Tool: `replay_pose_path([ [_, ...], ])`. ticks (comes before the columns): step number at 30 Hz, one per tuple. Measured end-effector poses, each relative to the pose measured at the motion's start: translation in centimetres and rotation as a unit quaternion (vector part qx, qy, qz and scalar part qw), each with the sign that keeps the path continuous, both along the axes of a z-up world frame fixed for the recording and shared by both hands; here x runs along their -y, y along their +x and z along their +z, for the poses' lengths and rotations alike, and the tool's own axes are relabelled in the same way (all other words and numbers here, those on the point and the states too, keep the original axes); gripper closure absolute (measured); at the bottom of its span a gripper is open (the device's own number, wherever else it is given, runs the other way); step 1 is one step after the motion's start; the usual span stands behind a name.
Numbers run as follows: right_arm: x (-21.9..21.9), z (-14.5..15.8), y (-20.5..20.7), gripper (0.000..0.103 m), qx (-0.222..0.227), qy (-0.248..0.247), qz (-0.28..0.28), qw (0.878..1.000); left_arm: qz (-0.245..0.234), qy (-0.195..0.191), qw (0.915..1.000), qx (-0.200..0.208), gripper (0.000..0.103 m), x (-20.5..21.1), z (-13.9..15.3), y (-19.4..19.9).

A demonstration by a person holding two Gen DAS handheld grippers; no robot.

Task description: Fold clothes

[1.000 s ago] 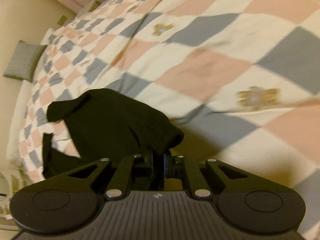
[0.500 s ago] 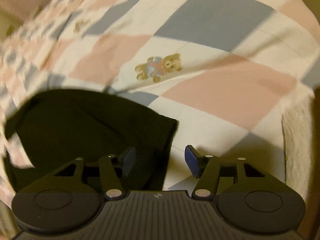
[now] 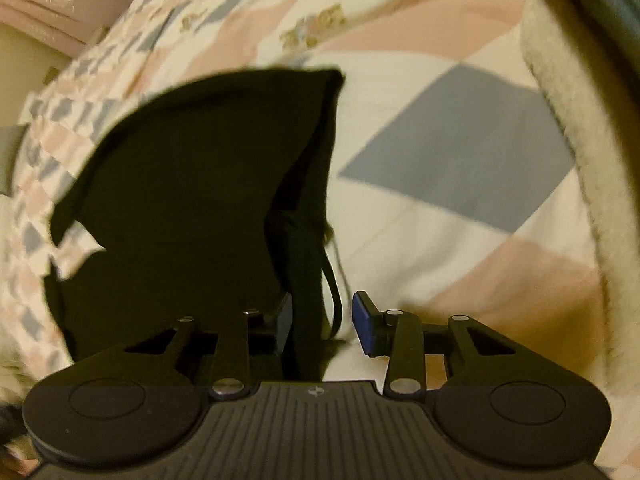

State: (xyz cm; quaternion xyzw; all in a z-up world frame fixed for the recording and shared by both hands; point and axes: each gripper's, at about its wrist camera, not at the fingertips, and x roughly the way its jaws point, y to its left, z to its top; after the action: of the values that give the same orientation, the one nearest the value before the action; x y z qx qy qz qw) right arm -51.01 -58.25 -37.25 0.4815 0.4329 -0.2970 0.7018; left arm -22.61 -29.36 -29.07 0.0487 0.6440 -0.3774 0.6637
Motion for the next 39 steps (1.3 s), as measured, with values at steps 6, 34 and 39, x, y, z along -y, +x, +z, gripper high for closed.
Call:
replay_pose_path([
  [6,-0.8,-3.8,2.4,0.103,-0.092,-0.06,-0.119,0.987,-0.069,0.012,0.9974,0.018,0.064,1.4,-0.6,5.5],
  [34,-8.8,6.3,7.1,0.052,0.225,0.028,-0.234,0.945,-0.152,-0.001,0.9882,0.014,0.059,3.8,0.1,12.3],
  [39,-9.7,9.5,13.8,0.041,0.24,0.025,-0.136,0.961,-0.136,-0.006,0.9903,0.028,0.059,5.4,1.6,12.0],
])
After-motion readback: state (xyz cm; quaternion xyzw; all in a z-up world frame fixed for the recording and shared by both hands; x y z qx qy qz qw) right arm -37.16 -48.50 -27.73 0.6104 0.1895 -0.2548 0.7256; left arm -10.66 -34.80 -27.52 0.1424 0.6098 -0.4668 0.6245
